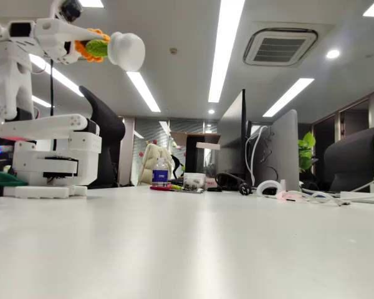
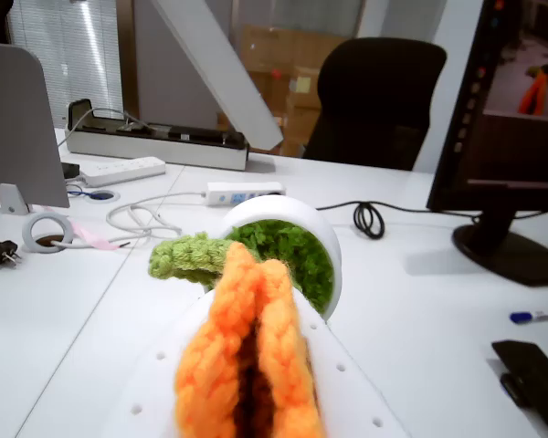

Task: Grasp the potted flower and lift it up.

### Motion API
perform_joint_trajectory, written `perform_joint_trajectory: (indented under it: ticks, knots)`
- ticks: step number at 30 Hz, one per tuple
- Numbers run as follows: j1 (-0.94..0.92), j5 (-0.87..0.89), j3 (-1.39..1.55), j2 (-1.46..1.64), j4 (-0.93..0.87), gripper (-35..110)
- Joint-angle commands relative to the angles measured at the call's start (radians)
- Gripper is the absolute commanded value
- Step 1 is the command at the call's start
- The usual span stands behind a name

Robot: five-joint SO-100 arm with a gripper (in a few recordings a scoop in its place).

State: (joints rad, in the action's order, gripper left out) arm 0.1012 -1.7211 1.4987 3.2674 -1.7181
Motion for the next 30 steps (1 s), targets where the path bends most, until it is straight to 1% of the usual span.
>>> perform_joint_trajectory:
  ticks: [1,18,30]
  knots:
    - [0.011,-0.018,0.012,0.028,0.014,0]
    - [0.009,0.008,-0.003,0.031,0.035,0]
    - [0.006,0.008,0.057,0.031,0.066,0]
